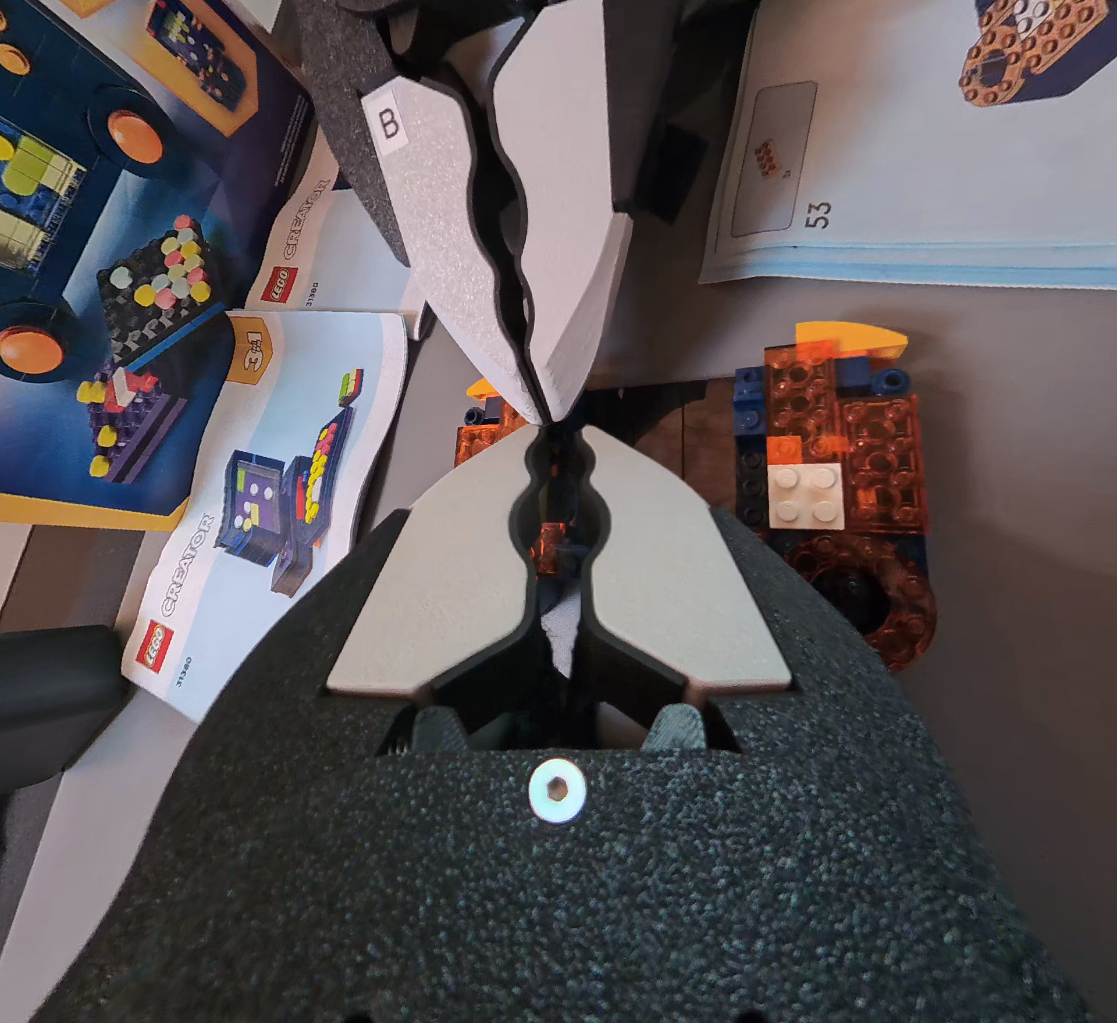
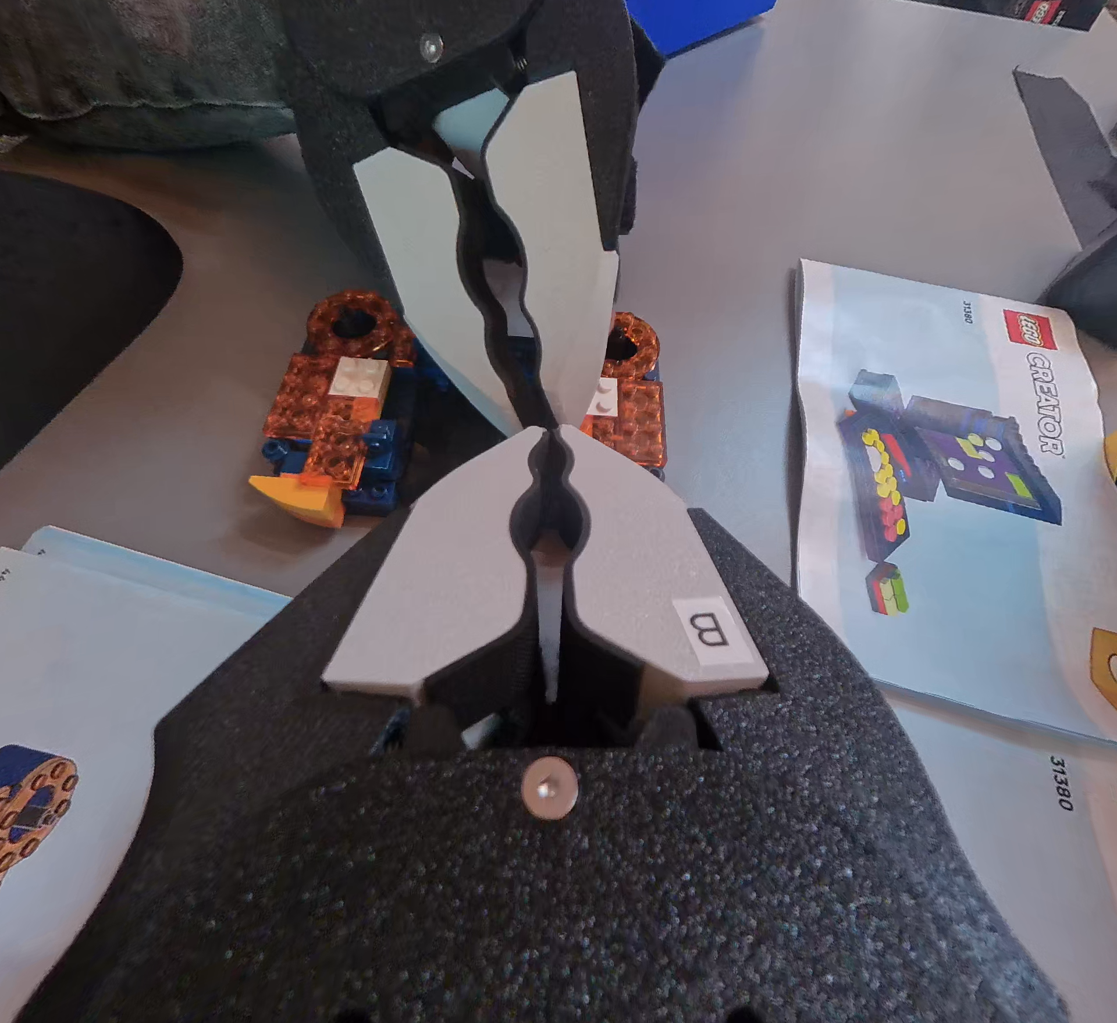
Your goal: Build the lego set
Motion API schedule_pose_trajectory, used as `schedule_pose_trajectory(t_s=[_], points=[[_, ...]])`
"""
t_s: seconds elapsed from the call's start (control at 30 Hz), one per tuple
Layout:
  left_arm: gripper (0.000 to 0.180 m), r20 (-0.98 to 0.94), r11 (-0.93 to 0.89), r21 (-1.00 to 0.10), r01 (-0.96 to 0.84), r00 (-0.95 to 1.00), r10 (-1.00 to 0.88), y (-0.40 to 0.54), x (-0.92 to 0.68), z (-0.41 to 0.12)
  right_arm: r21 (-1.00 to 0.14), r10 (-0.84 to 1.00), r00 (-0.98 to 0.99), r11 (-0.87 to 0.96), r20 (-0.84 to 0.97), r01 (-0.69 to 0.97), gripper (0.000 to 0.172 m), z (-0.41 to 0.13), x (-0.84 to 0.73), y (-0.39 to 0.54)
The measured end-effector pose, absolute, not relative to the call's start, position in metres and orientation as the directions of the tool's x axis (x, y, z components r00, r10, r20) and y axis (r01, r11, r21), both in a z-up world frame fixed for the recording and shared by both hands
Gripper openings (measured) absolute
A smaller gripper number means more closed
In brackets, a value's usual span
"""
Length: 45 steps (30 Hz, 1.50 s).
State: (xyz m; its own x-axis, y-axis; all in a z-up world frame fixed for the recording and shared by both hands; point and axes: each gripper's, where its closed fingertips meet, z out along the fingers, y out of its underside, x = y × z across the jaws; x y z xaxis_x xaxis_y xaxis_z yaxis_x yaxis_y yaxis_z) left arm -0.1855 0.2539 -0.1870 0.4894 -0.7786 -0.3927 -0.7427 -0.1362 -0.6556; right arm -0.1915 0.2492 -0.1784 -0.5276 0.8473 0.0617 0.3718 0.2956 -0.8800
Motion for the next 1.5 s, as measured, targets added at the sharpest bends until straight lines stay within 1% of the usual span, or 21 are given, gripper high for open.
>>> schedule_pose_trajectory(t_s=[0.07,0.1,0.13,0.2,0.27,0.37,0.5,0.57,0.87,0.93,0.97,1.03,1.1,1.2,1.3,1.37,1.47,1.5], points=[[0.015,-0.34,-0.145,-0.695,-0.704,0.5,-0.796,0.251,-0.184,-0.186,-0.897,0.84,-0.541,0.272,0.043,0.35,0.0,-0.173,-0.189,0.249],[0.026,-0.322,-0.153,-0.721,-0.676,0.522,-0.79,0.25,-0.186,-0.181,-0.92,0.843,-0.537,0.236,0.033,0.314,0.012,-0.164,-0.188,0.251],[0.031,-0.31,-0.139,-0.762,-0.633,0.544,-0.78,0.25,-0.188,-0.17,-0.937,0.845,-0.534,0.209,0.03,0.279,0.012,-0.155,-0.186,0.253],[0.023,-0.256,-0.124,-0.842,-0.526,0.59,-0.766,0.246,-0.195,-0.146,-0.937,0.855,-0.514,0.234,0.071,0.259,0.011,-0.149,-0.184,0.258],[0.025,-0.197,-0.175,-0.869,-0.463,0.648,-0.735,0.246,-0.207,-0.139,-0.916,0.853,-0.511,0.283,0.104,0.285,0.011,-0.157,-0.184,0.257],[0.032,-0.173,-0.246,-0.855,-0.457,0.697,-0.696,0.25,-0.217,-0.152,-0.893,0.847,-0.515,0.329,0.134,0.308,0.01,-0.17,-0.189,0.252],[0.034,-0.185,-0.281,-0.822,-0.496,0.698,-0.692,0.255,-0.217,-0.168,-0.885,0.841,-0.51,0.364,0.178,0.291,0.0,-0.171,-0.193,0.249],[0.033,-0.194,-0.277,-0.816,-0.507,0.692,-0.695,0.255,-0.216,-0.171,-0.861,0.836,-0.511,0.4,0.202,0.314,0.0,-0.178,-0.193,0.251],[0.03,-0.19,-0.276,-0.817,-0.507,0.688,-0.7,0.254,-0.216,-0.173,-0.856,0.84,-0.509,0.394,0.187,0.336,0.0,-0.181,-0.195,0.25],[0.03,-0.196,-0.27,-0.818,-0.508,0.688,-0.699,0.255,-0.216,-0.172,-0.83,0.837,-0.519,0.409,0.174,0.381,0.0,-0.187,-0.195,0.248],[0.03,-0.2,-0.268,-0.818,-0.509,0.688,-0.698,0.255,-0.215,-0.171,-0.779,0.824,-0.542,0.445,0.162,0.442,0.0,-0.199,-0.192,0.245],[0.03,-0.207,-0.263,-0.818,-0.511,0.688,-0.695,0.255,-0.216,-0.17,-0.749,0.824,-0.524,0.483,0.214,0.453,0.0,-0.203,-0.196,0.247],[0.03,-0.212,-0.253,-0.823,-0.509,0.688,-0.694,0.255,-0.216,-0.166,-0.761,0.823,-0.533,0.472,0.199,0.445,0.0,-0.202,-0.194,0.247],[0.03,-0.212,-0.243,-0.833,-0.497,0.693,-0.689,0.254,-0.216,-0.161,-0.825,0.838,-0.532,0.383,0.122,0.415,0.0,-0.184,-0.191,0.245],[0.031,-0.207,-0.25,-0.831,-0.497,0.694,-0.69,0.253,-0.216,-0.159,-0.888,0.871,-0.482,0.289,0.09,0.357,0.014,-0.15,-0.187,0.26],[0.031,-0.186,-0.269,-0.837,-0.476,0.711,-0.678,0.252,-0.216,-0.156,-0.902,0.896,-0.441,0.223,0.04,0.37,0.03,-0.137,-0.178,0.275],[0.033,-0.101,-0.351,-0.842,-0.41,0.758,-0.645,0.247,-0.212,-0.151,-0.845,0.898,-0.433,0.173,-0.075,0.506,0.059,-0.153,-0.159,0.287],[0.04,-0.053,-0.38,-0.843,-0.381,0.762,-0.645,0.241,-0.207,-0.149,-0.82,0.889,-0.44,0.152,-0.131,0.551,0.062,-0.162,-0.155,0.287]])
